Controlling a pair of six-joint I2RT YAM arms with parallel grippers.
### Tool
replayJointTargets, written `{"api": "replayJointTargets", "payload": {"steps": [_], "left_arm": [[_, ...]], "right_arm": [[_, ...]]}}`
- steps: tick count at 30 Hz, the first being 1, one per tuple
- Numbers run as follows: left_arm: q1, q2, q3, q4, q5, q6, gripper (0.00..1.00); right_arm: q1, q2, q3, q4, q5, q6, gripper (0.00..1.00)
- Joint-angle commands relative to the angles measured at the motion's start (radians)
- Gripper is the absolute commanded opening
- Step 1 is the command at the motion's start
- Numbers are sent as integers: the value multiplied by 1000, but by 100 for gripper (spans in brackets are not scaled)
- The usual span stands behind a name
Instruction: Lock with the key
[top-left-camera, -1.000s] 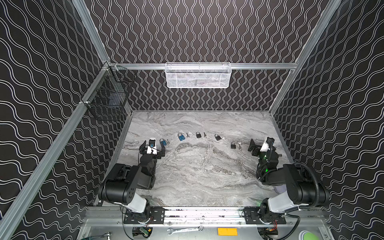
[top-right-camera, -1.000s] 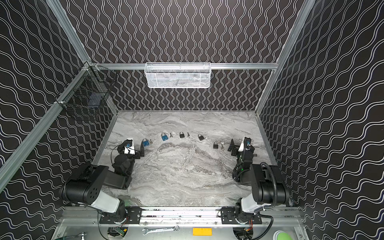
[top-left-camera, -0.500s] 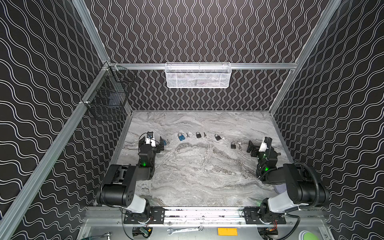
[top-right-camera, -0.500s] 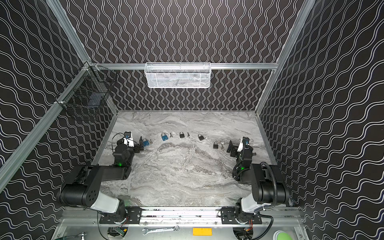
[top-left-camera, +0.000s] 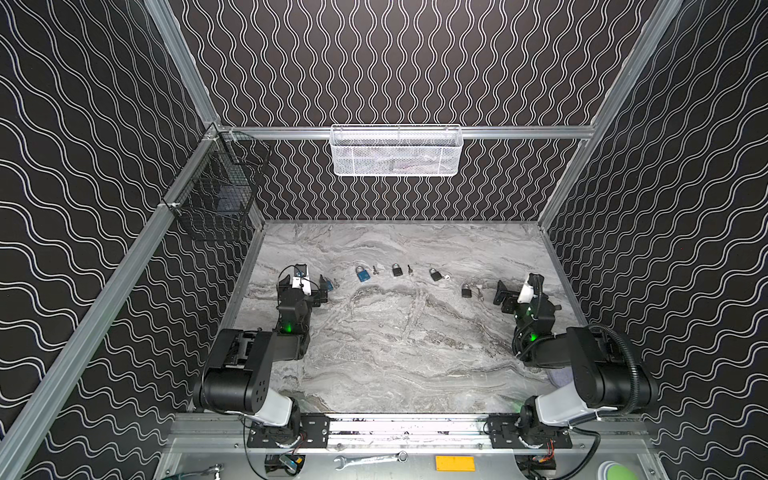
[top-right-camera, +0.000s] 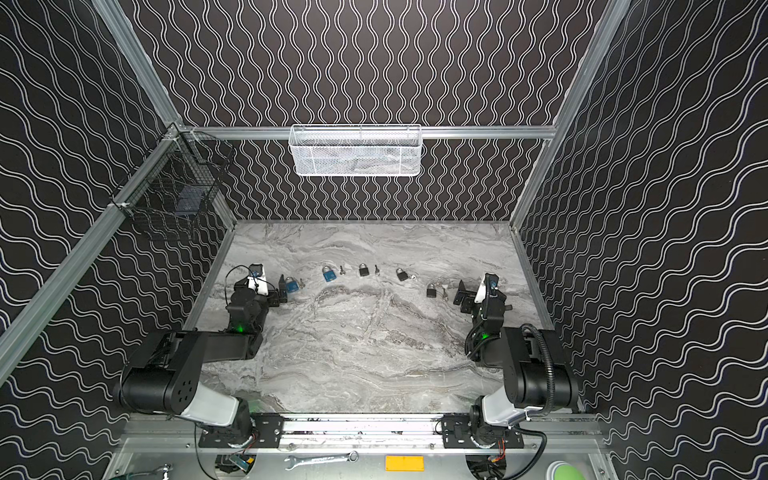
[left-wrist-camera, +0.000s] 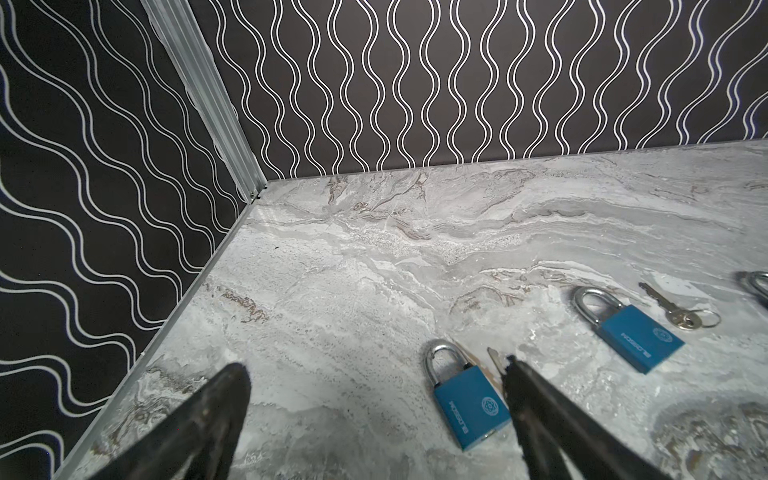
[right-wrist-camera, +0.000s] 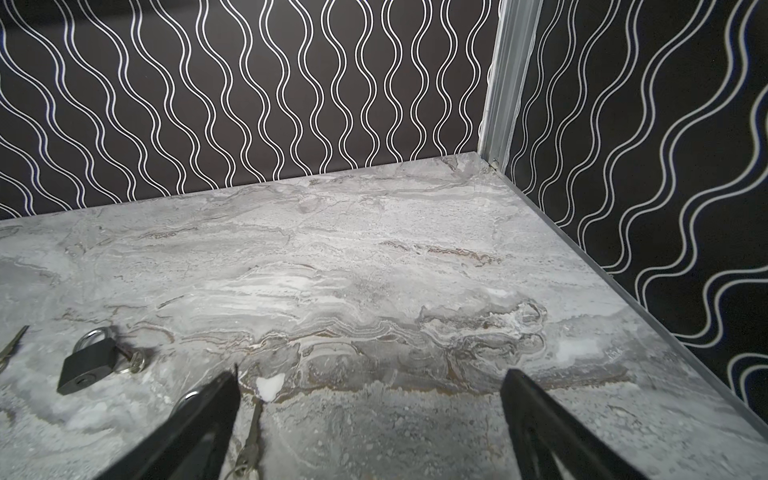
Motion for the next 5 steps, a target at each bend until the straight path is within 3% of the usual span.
{"api": "replayJointTargets", "payload": {"steps": [1,5], "left_arm": [[3,0,5,22,-4,-9,99],[3,-1,5,20,-6,-10,99]], "right_arm": [[1,4,9,-5,-5,-3,99],[1,-1,-2,10,-8,-4,100]]}}
